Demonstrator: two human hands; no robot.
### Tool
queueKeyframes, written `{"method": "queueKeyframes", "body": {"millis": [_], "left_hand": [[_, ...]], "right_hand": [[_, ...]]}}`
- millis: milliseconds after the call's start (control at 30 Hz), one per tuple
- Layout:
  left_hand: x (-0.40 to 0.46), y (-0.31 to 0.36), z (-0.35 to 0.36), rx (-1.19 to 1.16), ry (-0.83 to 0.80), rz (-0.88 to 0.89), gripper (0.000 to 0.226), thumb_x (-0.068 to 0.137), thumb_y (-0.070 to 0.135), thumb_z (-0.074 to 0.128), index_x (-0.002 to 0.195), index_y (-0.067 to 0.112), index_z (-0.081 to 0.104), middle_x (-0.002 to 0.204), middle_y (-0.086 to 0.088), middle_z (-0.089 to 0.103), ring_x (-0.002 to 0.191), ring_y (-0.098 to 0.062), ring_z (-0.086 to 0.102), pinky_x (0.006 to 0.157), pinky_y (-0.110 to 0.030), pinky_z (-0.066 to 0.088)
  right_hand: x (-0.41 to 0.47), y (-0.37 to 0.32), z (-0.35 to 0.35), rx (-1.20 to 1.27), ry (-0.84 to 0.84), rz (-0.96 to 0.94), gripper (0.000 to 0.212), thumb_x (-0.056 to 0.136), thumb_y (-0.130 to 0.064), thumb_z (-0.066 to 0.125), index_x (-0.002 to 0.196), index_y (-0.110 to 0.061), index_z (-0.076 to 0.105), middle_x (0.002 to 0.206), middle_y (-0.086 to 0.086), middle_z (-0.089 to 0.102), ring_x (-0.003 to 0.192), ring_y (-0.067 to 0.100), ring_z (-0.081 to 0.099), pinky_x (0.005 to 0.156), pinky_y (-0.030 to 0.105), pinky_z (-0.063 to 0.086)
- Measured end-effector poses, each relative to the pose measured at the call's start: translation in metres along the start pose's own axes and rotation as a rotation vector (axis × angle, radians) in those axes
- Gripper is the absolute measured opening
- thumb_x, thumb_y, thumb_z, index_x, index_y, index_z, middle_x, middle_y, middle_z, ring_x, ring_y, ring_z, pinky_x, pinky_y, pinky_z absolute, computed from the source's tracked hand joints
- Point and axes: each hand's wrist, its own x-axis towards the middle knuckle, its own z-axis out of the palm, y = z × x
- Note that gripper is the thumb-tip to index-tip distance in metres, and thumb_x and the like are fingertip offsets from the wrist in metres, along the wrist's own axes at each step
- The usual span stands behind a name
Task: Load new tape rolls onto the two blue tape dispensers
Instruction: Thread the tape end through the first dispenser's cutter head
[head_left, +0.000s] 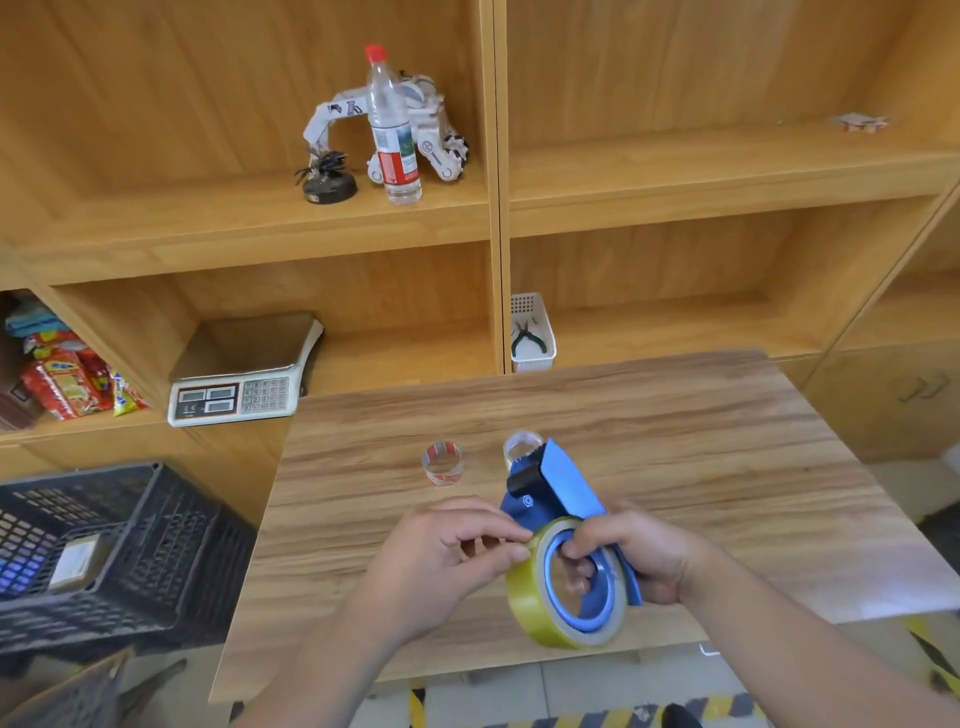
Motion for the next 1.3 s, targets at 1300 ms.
{"method": "queueKeyframes", "body": {"millis": [1300], "left_hand": [[-0.015,-0.001,0.009,0.287,-0.08,-0.213,0.019,0.101,0.032,0.06,0.083,0.037,0.063,0.086,0.018,0.067,0.084,-0.006,0.059,0.068,-0.014,0.041]], "right_hand": [[0.02,0.015,-0.011,-0.104,-0.07,0.241,0.01,0.08,-0.005,0.067,0.088,-0.003,0.062,0.065,0.01,0.05,0.058,0.021,0.047,0.065,0.035,0.049]]}}
